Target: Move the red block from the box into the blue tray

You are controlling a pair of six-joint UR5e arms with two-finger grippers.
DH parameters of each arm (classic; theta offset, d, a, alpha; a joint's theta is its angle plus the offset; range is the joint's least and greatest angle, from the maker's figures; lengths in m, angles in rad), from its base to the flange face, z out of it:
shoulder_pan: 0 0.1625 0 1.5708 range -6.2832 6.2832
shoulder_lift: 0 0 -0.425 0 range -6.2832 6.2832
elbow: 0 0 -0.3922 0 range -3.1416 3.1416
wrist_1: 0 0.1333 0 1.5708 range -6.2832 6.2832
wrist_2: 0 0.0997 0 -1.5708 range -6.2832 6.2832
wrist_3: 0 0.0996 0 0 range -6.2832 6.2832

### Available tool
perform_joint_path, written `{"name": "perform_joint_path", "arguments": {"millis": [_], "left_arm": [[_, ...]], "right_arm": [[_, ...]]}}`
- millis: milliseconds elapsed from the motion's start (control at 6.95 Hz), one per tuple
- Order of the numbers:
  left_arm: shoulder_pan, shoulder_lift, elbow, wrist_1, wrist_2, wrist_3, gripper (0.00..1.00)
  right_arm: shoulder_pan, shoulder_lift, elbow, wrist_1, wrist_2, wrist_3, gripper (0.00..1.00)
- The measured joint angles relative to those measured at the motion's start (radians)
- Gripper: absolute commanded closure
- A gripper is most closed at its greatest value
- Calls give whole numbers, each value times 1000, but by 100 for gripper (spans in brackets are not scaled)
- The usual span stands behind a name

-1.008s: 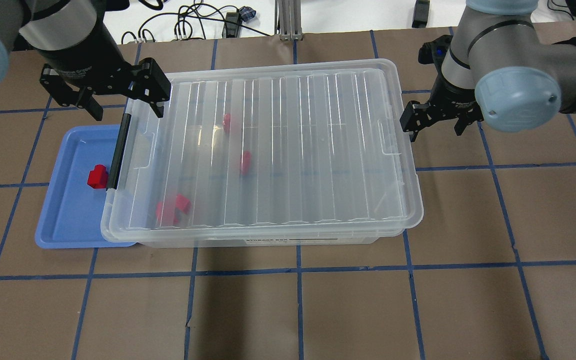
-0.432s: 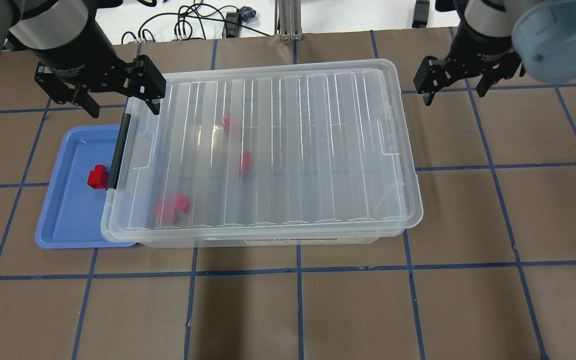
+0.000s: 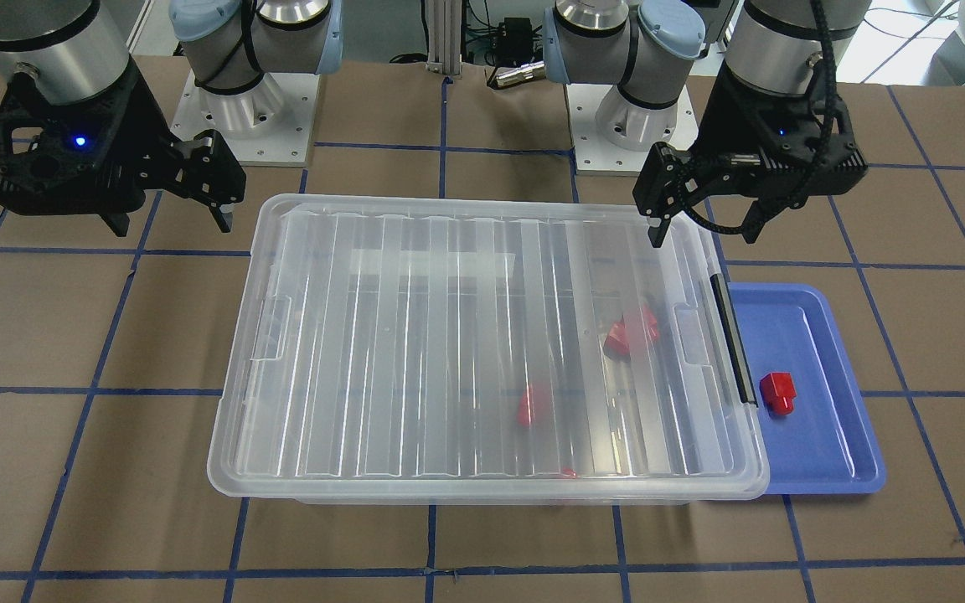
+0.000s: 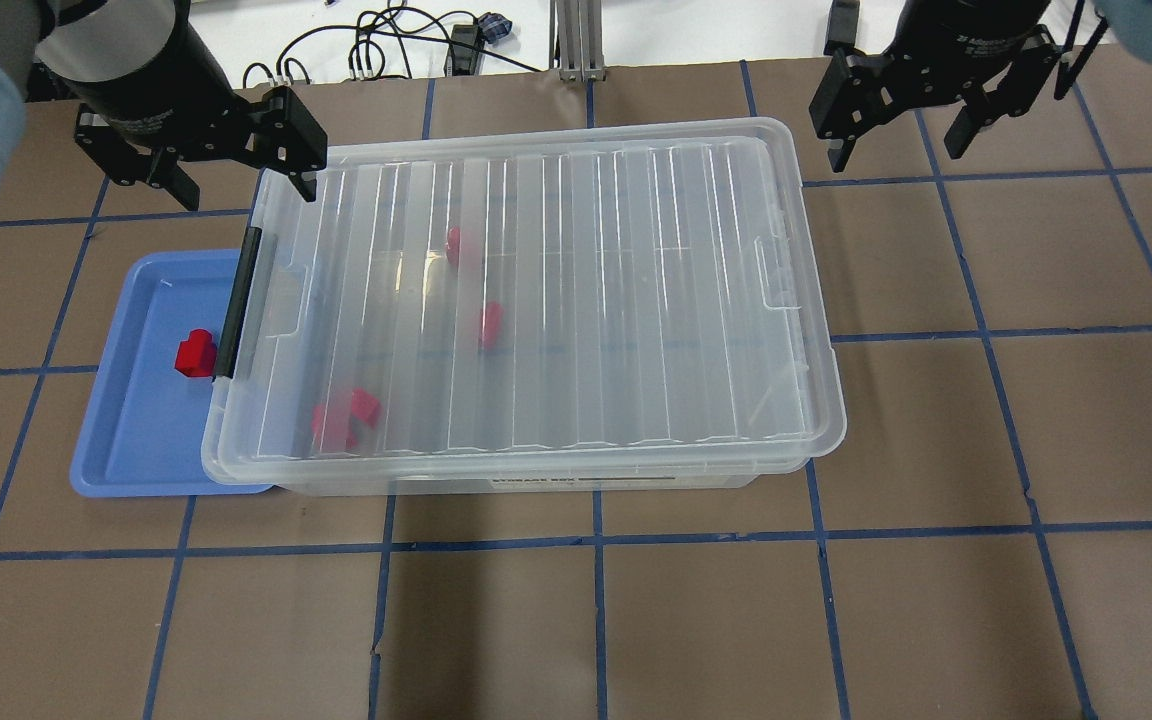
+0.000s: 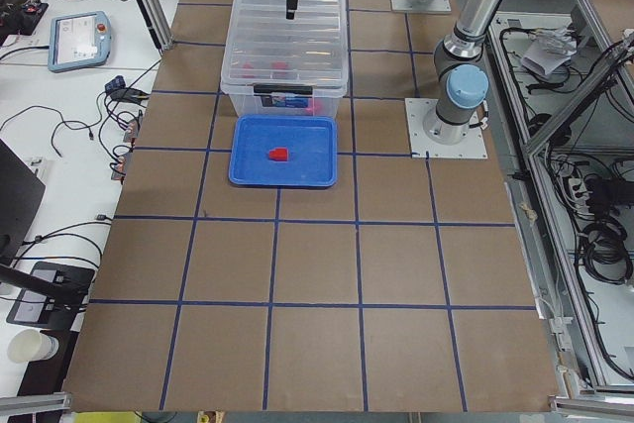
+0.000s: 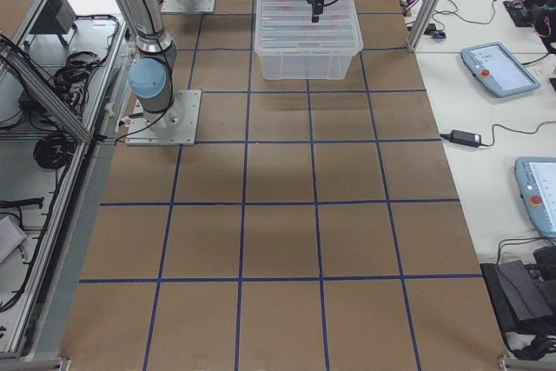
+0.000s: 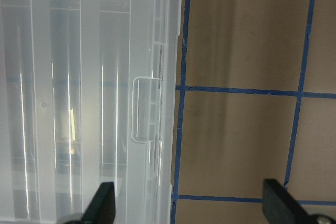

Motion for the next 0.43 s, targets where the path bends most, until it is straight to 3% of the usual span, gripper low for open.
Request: {"name": "perform_joint_path", "arguments": {"millis": [432], "left_arm": [[4, -7, -18, 59, -31, 12, 0]], "right_arm": [[0, 15, -30, 7, -45, 1, 0]]}}
